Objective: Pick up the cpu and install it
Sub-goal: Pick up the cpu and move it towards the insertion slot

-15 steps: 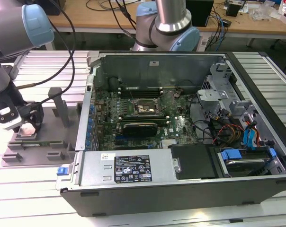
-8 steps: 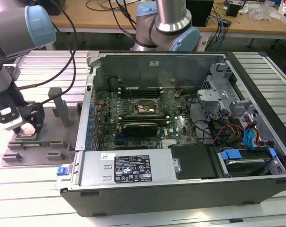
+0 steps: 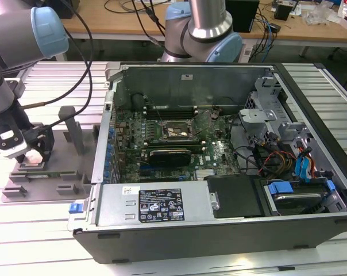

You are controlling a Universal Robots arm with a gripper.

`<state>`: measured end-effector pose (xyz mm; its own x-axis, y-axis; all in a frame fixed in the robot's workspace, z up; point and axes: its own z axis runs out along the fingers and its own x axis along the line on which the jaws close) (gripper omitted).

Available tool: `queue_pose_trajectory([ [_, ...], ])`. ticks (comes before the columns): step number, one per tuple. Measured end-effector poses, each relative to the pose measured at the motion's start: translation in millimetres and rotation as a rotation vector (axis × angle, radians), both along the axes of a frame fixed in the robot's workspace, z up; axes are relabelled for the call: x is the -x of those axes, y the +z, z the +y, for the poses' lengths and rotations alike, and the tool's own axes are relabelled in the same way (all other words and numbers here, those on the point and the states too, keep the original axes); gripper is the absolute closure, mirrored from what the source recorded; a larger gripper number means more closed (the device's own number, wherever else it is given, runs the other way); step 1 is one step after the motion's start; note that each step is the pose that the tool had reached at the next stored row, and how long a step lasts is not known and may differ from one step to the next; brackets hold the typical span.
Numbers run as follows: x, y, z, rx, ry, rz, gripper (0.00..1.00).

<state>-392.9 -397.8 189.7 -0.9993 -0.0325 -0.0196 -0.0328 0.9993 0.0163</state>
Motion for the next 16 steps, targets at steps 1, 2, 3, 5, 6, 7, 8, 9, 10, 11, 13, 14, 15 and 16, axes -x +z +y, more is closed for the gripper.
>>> queue_pose_trajectory([
  [1,0.2,0.0,0.0,0.0,0.0,-0.0001,0.35],
  [2,0.2,0.0,0.0,0.0,0.0,0.0,0.35],
  [3,0.3,-0.1,0.0,-0.0001,0.0,-0.0002,0.35],
  [5,0.4,-0.1,0.0,0.0,0.0,0.0,0.35],
  [6,0.7,-0.2,0.1,0.0,0.0,0.0001,0.35],
  [7,0.8,-0.2,0.1,0.0,0.0,0.0,0.35],
  [8,0.9,-0.2,0.2,0.0,0.0,0.0,0.35],
  [9,1.0,-0.3,1.3,0.0,0.0,-0.0001,0.35],
  [10,0.9,-0.4,1.8,0.0,0.0,-0.0001,0.35],
  [11,1.2,-0.4,2.1,0.0001,0.0,0.0001,0.35],
  [13,1.8,-0.6,2.2,-0.0002,0.0,-0.0001,0.35],
  [14,2.2,-0.8,2.3,-0.0003,0.0,-0.0002,0.35],
  [15,2.3,-0.9,2.3,-0.0003,0.0,-0.0001,0.35],
  [16,2.3,-0.9,2.3,-0.0002,0.0,-0.0001,0.35],
])
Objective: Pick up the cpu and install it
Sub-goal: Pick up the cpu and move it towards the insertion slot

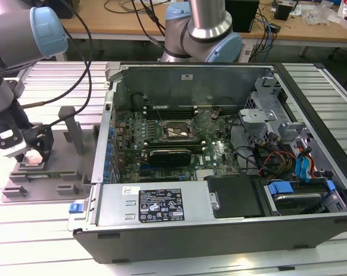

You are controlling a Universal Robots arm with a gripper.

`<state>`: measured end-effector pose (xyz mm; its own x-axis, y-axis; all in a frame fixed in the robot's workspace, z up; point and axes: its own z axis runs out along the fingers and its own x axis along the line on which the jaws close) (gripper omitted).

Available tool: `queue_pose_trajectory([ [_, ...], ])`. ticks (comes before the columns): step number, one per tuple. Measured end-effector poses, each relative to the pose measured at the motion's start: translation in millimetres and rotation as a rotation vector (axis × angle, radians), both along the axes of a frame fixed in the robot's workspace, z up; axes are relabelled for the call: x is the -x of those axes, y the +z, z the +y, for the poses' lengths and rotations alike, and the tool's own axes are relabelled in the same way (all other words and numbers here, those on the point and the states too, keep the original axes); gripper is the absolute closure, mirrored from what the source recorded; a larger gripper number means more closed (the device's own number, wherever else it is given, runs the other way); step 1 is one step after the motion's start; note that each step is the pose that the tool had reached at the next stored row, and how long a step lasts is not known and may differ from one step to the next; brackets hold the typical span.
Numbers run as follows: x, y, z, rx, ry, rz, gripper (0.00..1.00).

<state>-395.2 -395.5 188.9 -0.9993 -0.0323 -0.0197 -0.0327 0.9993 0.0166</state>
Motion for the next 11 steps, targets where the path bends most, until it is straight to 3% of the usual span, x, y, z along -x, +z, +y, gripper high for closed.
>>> queue_pose_trajectory([
  [4,0.1,0.0,0.0,0.0001,0.0,0.0001,0.36],
  [5,0.2,0.0,0.0,0.0,0.0,0.0001,0.45],
  [11,0.3,1.9,-0.1,0.0001,0.0,0.0001,0.45],
])
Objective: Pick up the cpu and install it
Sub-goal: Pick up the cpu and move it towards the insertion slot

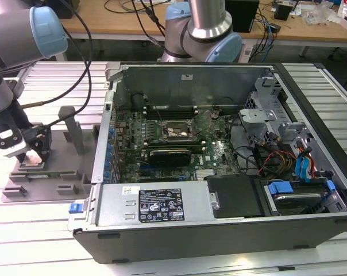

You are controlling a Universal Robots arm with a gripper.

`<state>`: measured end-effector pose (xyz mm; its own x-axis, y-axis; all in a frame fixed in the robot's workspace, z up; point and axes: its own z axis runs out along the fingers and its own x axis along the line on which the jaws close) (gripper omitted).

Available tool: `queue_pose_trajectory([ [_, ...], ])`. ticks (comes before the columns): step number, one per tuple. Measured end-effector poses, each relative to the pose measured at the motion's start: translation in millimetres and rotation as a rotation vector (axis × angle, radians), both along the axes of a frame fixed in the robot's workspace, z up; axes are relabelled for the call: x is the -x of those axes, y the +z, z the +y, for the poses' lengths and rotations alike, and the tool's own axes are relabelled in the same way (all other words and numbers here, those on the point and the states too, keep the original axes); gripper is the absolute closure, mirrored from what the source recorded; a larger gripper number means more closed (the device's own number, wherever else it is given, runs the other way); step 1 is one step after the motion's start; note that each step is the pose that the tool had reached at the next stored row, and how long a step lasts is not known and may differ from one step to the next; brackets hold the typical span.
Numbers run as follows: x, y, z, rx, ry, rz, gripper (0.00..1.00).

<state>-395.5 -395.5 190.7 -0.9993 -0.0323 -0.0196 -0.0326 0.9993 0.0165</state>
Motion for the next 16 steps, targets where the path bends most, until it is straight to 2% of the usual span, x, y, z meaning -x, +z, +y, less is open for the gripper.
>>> queue_pose_trajectory([
  [2,-0.1,4.0,0.1,-0.0001,0.0,0.0,0.45],
  [3,-0.1,8.9,0.1,0.0,0.0,-0.0001,0.45],
  [7,-0.1,20.3,0.1,0.0,0.0,0.0,0.45],
  [11,-0.6,38.2,0.1,0.0,0.0,-0.0001,0.45],
  [16,-0.6,56.7,0.1,0.0,0.0,0.0,0.45],
])
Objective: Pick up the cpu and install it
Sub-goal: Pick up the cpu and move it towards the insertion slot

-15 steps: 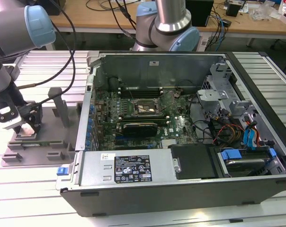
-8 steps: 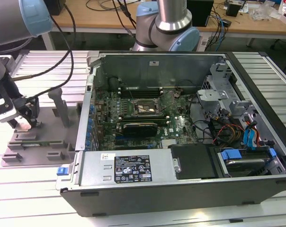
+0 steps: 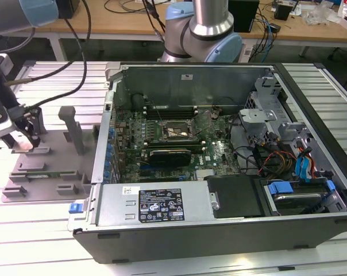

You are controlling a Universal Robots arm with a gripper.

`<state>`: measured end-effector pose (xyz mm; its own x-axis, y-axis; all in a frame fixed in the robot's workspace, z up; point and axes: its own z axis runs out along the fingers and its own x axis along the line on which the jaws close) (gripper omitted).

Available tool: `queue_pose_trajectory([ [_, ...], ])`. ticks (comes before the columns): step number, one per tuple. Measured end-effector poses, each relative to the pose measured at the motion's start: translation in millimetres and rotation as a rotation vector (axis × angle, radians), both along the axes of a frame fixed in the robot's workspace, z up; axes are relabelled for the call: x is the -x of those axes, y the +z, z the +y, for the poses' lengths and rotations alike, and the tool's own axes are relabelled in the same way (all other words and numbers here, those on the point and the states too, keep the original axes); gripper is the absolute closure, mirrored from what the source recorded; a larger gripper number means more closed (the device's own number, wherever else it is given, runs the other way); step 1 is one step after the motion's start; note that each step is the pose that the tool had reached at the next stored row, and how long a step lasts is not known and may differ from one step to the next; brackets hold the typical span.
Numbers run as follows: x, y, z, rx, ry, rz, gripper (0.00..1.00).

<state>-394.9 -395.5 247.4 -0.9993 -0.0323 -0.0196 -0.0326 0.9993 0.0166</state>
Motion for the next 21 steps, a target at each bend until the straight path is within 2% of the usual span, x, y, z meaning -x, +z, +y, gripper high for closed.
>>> queue_pose_trajectory([
  [3,0.0,9.1,0.0,0.0,0.0,0.0,0.45],
  [5,0.0,19.9,0.0,0.0,0.0,0.0,0.45],
  [7,0.0,24.6,0.0,0.0,0.0,-0.0001,0.45],
  [9,0.0,37.3,0.0,0.0,0.0,0.0,0.45],
  [11,-0.1,44.8,0.0,0.0,0.0,0.0,0.45],
  [12,-0.1,50.6,0.1,-0.0001,0.0,-0.0001,0.45],
  [14,0.0,54.6,0.1,-0.0001,0.0,-0.0001,0.45],
  [20,-0.1,57.0,0.1,0.0,0.0,0.0001,0.45],
  [21,0.0,60.3,0.2,0.0,0.0,0.0,0.45],
])
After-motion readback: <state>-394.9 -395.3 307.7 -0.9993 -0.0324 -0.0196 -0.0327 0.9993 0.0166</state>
